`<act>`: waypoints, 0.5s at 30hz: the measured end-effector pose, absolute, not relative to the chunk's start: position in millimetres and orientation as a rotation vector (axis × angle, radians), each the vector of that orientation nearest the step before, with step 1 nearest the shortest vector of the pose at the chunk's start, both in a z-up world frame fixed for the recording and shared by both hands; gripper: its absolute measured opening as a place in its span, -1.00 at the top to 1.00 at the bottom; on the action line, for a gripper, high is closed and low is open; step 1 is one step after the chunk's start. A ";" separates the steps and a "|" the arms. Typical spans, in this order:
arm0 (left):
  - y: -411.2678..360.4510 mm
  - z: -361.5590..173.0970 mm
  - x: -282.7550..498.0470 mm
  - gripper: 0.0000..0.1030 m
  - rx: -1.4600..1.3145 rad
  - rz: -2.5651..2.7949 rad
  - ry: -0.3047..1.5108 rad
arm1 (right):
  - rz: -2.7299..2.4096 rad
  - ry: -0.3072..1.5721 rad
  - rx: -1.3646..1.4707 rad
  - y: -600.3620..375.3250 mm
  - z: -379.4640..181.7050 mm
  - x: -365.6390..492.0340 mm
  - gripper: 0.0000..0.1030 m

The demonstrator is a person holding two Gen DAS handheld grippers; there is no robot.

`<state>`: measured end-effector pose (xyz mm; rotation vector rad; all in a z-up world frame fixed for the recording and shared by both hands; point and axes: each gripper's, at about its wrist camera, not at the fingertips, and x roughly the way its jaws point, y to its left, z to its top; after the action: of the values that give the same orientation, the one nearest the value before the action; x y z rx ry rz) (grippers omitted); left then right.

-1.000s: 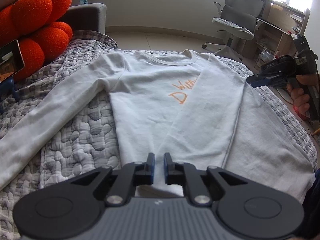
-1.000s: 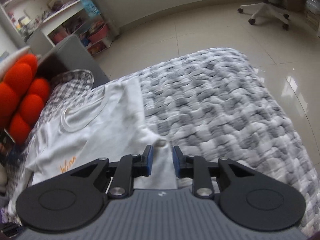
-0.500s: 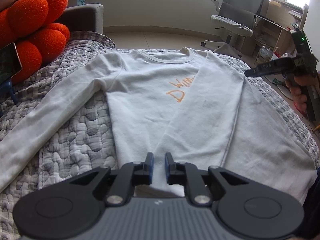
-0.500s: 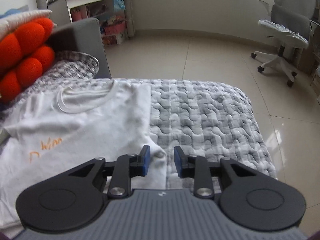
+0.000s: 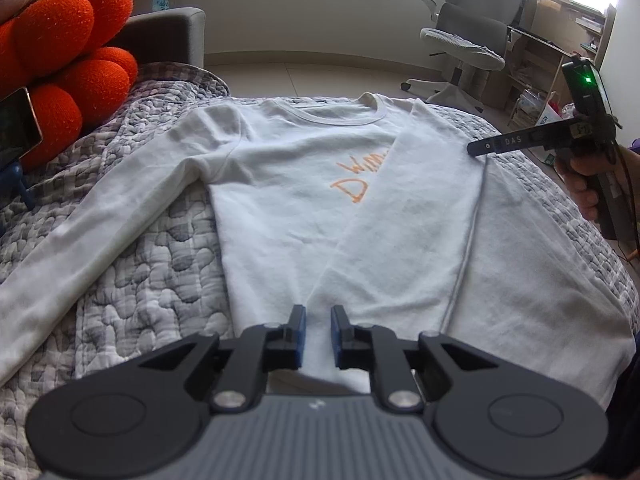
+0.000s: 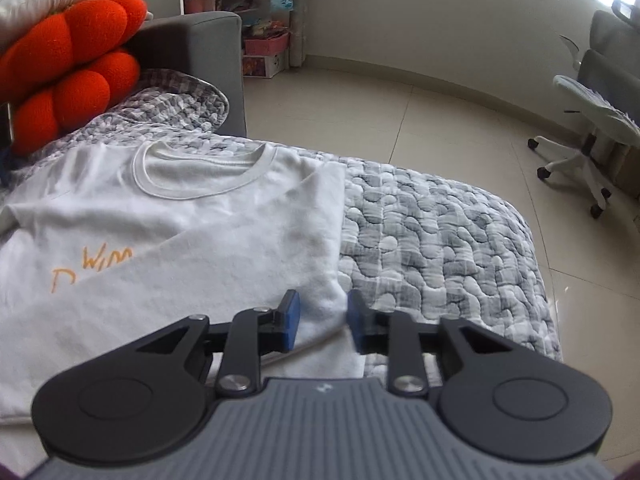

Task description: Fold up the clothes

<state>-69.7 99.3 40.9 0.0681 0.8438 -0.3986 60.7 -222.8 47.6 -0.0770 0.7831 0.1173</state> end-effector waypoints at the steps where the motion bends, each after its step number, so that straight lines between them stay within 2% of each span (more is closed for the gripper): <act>1: 99.1 40.9 -69.8 0.73 0.069 -0.399 0.844 | 0.113 0.785 -0.067 -224.3 47.8 61.0 0.88; 6: 98.6 40.8 -70.2 0.70 0.071 -0.402 0.842 | 0.088 0.769 -0.031 -228.7 53.6 57.8 0.98; 15: 98.4 41.1 -70.4 0.68 0.071 -0.404 0.842 | 0.051 0.788 0.061 -237.7 53.3 60.9 1.00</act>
<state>-70.4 98.4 41.1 0.0709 0.8420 -0.4042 60.9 -237.7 53.3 0.0607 0.7883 0.0510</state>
